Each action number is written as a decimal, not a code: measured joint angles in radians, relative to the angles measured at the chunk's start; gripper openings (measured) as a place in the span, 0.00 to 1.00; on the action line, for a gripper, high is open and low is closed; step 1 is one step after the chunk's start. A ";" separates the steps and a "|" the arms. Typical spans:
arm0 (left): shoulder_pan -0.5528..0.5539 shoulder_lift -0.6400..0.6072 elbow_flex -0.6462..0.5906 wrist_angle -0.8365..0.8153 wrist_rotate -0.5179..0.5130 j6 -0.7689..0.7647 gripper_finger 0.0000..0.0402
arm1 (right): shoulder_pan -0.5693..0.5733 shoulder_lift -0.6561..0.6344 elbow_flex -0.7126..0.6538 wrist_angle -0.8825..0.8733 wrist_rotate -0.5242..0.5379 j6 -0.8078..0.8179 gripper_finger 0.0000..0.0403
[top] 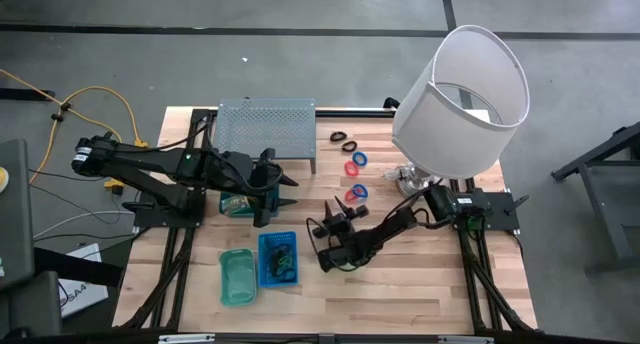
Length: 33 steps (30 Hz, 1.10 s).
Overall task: Pick & Place Office Desk Supplies
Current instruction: Put the bottom orange spring keychain into the green bin
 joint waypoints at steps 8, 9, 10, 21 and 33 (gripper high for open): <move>0.000 0.000 0.000 0.000 0.000 0.000 0.48 | 0.000 -0.012 0.000 0.119 -0.002 -0.178 0.36; 0.000 0.000 0.000 0.000 0.000 0.000 0.48 | 0.000 -0.017 0.000 0.133 0.022 -0.217 0.36; 0.000 0.000 0.000 0.000 0.000 0.000 0.48 | 0.000 -0.024 0.000 0.149 0.045 -0.245 0.36; 0.000 0.000 0.000 0.000 0.000 0.000 0.48 | -0.039 -0.078 0.001 0.174 0.079 -0.231 0.36; 0.000 0.000 0.000 0.000 0.000 0.000 0.48 | -0.082 -0.078 0.001 0.125 -0.061 -0.066 0.36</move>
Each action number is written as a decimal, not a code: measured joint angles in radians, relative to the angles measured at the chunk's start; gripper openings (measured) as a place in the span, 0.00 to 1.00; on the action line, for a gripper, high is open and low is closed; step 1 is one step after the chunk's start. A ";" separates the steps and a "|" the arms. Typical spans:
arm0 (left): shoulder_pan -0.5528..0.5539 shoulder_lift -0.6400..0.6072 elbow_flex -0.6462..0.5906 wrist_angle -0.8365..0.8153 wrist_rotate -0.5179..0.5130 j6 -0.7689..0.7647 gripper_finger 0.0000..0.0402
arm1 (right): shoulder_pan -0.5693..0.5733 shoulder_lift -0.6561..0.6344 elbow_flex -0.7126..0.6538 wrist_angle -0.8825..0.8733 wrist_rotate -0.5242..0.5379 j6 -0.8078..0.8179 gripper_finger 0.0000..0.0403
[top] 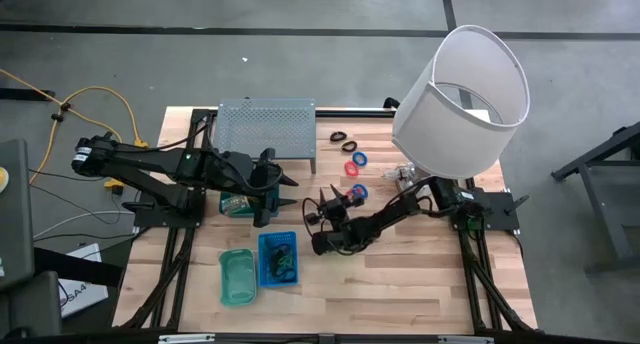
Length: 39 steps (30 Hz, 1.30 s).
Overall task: Pick & Place Office Desk Supplies
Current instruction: Put the bottom orange spring keychain into the green bin
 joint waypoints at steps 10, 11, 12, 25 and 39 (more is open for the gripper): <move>0.000 0.000 0.000 0.000 0.000 0.000 0.48 | 0.021 0.000 0.000 -0.005 -0.099 -0.059 0.36; 0.000 0.000 0.000 0.000 0.000 0.000 0.48 | 0.031 0.000 0.001 -0.009 -0.105 -0.054 0.36; 0.000 0.000 0.000 0.000 0.000 0.000 0.48 | 0.041 0.000 0.001 -0.015 -0.110 -0.051 0.36; 0.000 0.000 0.000 0.000 0.000 0.000 0.48 | 0.174 0.000 0.001 -0.018 0.047 -0.020 0.36; 0.000 0.000 0.000 0.000 0.000 0.000 0.48 | 0.150 -0.076 0.001 0.024 -0.169 0.002 0.36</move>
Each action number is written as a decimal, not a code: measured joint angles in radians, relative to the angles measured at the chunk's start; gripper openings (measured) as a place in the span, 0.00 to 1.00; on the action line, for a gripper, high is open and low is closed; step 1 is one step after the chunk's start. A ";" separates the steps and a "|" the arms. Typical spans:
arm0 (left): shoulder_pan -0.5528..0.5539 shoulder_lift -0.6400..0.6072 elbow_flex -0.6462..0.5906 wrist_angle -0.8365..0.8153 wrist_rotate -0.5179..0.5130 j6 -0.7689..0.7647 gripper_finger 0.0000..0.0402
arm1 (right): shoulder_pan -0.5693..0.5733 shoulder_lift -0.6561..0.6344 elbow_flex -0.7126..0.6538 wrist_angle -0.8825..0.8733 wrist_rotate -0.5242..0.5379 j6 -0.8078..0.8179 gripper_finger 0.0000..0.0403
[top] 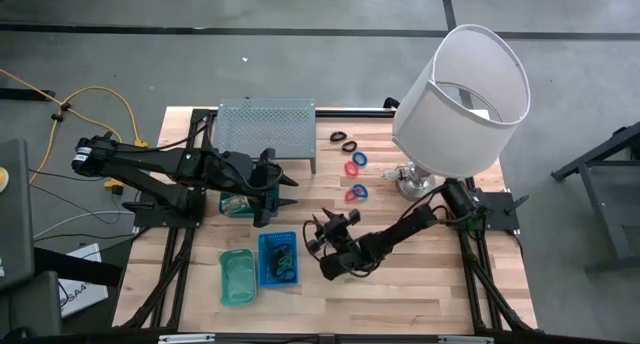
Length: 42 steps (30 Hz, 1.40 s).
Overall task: Pick & Place Office Desk Supplies
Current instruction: Put the bottom orange spring keychain into the green bin
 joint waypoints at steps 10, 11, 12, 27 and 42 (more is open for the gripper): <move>0.000 0.000 0.000 0.000 0.000 0.000 0.48 | 0.001 0.000 0.000 -0.033 -0.229 0.025 0.36; 0.000 0.000 0.000 0.000 0.000 0.000 0.48 | 0.001 0.000 0.000 -0.042 -0.246 0.025 0.36; 0.000 0.000 0.000 0.000 0.000 0.000 0.48 | 0.001 0.000 0.000 -0.056 -0.257 0.025 0.36; 0.000 0.000 0.000 0.000 0.000 0.000 0.48 | -0.030 0.000 0.000 -0.231 -0.270 0.318 0.36; 0.000 0.000 0.000 0.000 0.000 0.000 0.48 | -0.150 0.000 0.000 -0.333 -0.274 0.374 0.36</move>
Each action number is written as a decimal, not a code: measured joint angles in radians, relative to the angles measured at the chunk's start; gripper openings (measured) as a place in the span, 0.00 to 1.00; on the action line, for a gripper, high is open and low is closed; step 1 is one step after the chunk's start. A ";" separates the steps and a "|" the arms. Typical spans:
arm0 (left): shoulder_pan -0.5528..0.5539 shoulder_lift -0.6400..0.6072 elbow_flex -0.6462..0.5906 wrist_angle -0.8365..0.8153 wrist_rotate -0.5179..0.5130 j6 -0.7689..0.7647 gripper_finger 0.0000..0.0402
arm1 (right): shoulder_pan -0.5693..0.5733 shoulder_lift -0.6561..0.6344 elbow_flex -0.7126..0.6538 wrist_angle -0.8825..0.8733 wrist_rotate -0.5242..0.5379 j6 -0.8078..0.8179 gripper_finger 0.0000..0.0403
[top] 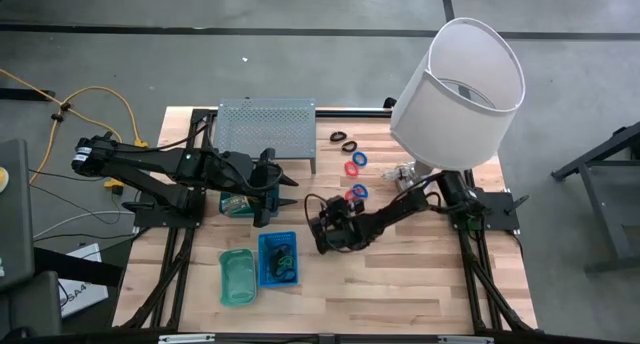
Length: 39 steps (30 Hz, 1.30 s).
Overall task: Pick & Place Office Desk Supplies
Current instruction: Put the bottom orange spring keychain into the green bin
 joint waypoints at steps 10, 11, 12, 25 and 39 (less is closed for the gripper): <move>0.000 0.000 0.000 0.000 0.000 0.000 0.48 | 0.013 0.000 0.000 -0.001 -0.031 0.011 0.36; 0.000 0.000 0.000 0.000 0.000 0.000 0.48 | 0.018 0.001 0.000 0.000 -0.031 0.015 0.36; 0.000 0.000 0.000 0.000 0.000 0.000 0.48 | 0.023 0.001 0.000 0.002 -0.031 0.017 0.36; 0.000 0.000 0.000 0.000 0.000 0.000 0.48 | 0.117 0.001 0.000 0.056 -0.003 0.020 0.36; 0.000 0.000 0.000 0.000 0.000 0.000 0.48 | 0.232 0.001 0.000 0.125 0.005 0.017 0.36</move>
